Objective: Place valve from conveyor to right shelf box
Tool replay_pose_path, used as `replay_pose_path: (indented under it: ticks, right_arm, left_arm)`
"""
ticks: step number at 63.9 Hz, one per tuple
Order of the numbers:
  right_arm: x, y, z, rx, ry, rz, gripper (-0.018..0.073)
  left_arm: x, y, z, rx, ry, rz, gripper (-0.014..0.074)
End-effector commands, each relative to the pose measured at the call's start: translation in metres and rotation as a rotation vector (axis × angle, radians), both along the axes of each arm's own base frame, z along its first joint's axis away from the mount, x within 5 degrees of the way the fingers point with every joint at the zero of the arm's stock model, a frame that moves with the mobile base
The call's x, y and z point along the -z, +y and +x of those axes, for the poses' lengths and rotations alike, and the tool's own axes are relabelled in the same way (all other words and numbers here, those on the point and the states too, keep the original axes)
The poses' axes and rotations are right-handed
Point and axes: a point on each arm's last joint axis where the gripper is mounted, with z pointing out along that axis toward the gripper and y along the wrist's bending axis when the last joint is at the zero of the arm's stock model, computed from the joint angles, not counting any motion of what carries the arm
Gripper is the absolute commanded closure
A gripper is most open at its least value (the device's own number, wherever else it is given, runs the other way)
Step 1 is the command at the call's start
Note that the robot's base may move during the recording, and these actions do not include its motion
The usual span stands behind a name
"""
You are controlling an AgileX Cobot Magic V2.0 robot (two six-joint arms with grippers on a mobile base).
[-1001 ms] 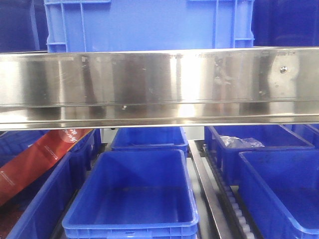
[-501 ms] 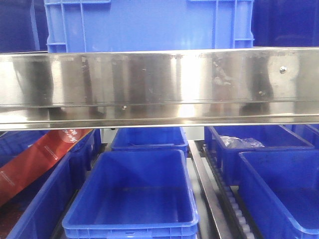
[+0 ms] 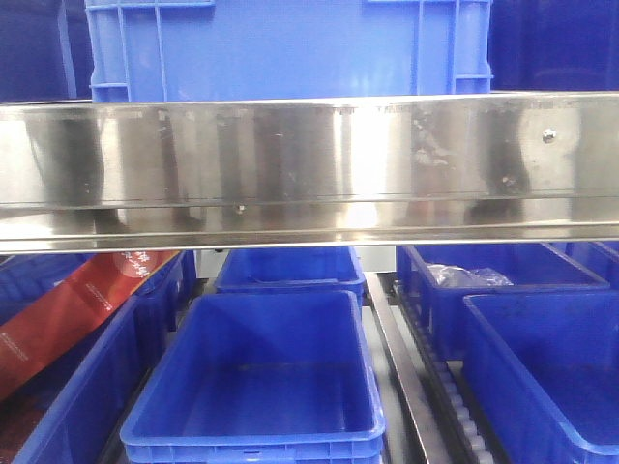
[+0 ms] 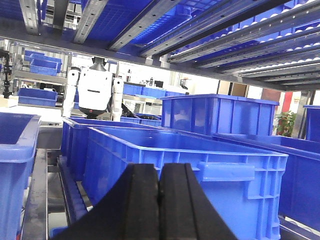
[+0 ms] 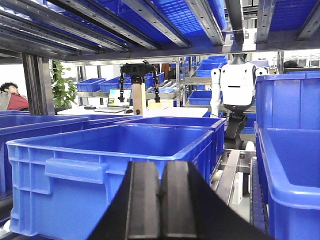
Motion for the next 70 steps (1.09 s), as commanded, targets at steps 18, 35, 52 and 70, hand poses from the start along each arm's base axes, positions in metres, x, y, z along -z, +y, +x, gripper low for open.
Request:
replay_pose_path:
  ticks: [18, 35, 52, 70]
  right_arm:
    - [0.049, -0.019, -0.004, 0.259, -0.017, -0.132, 0.0727]
    - [0.115, -0.029, -0.008, 0.396, 0.087, -0.110, 0.0727]
    - [0.152, -0.028, -0.015, 0.386, 0.034, -0.103, 0.0727]
    - [0.157, -0.024, -0.014, 0.307, 0.083, -0.109, 0.0727]
  left_arm:
    - [-0.002, 0.001, -0.001, -0.003, -0.015, -0.022, 0.0707]
    - [-0.002, 0.001, -0.001, -0.003, -0.015, -0.022, 0.0707]
    - [-0.002, 0.001, -0.001, -0.003, -0.015, -0.022, 0.0707]
    - [-0.002, 0.001, -0.001, -0.003, -0.015, -0.022, 0.0707]
